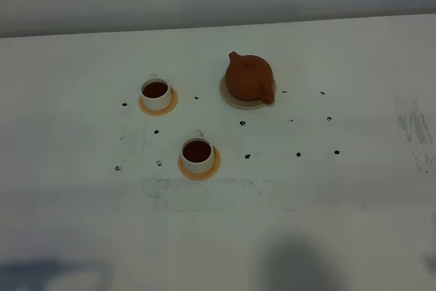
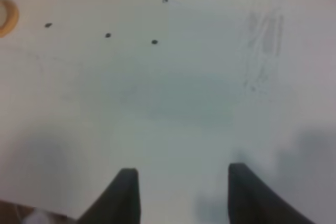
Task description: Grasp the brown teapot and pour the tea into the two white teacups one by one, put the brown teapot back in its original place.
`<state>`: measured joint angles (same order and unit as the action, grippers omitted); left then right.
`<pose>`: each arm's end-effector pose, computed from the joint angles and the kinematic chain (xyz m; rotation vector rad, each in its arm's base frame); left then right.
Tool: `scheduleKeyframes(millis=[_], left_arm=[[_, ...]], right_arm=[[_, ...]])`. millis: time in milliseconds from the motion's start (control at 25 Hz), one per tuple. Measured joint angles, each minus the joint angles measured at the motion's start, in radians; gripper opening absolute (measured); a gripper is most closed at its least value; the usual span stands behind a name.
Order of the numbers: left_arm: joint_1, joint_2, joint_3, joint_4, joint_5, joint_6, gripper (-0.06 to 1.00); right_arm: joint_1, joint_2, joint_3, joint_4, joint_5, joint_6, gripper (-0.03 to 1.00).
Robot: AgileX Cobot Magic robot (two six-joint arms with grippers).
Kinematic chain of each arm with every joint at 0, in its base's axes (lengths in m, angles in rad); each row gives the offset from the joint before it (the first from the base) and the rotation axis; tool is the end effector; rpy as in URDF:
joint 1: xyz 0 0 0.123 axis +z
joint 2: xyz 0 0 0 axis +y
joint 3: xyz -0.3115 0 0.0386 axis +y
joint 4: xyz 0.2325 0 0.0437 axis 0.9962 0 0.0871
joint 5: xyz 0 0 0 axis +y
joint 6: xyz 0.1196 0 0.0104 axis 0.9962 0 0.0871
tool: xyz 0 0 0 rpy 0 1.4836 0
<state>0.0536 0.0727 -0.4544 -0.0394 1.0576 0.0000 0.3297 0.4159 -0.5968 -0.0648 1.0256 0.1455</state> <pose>-0.0084 -0.0046 0.2446 -0.0589 2.1580 -0.0173 0.0387 0.0062 0.2867 -0.2257 2.3202 0.1571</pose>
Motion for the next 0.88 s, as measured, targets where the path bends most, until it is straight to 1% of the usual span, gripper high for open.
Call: scheduleKeyframes(millis=[120,240,400,520,640,760,880], left_arm=[[0.000,0.000,0.000,0.000,0.000,0.000,0.55],[0.000,0.000,0.000,0.000,0.000,0.006,0.55],[0.000,0.000,0.000,0.000,0.000,0.000,0.55],[0.000,0.000,0.000,0.000,0.000,0.000,0.55],[0.000,0.000,0.000,0.000,0.000,0.000,0.55],[0.000,0.000,0.000,0.000,0.000,0.000,0.55],[0.000,0.000,0.000,0.000,0.000,0.000,0.55]], right_arm=[[0.000,-0.120,0.061,0.038,-0.014,-0.086,0.38],[0.000,-0.236,0.079,0.079,-0.029,-0.175,0.36],[0.000,-0.359,0.081,0.116,-0.037,-0.230,0.31],[0.000,-0.419,0.082,0.123,-0.026,-0.241,0.27],[0.000,-0.422,0.097,0.123,0.024,-0.237,0.23],[0.000,-0.422,0.108,0.124,0.038,-0.185,0.21],[0.000,-0.422,0.110,0.124,0.038,-0.165,0.19]])
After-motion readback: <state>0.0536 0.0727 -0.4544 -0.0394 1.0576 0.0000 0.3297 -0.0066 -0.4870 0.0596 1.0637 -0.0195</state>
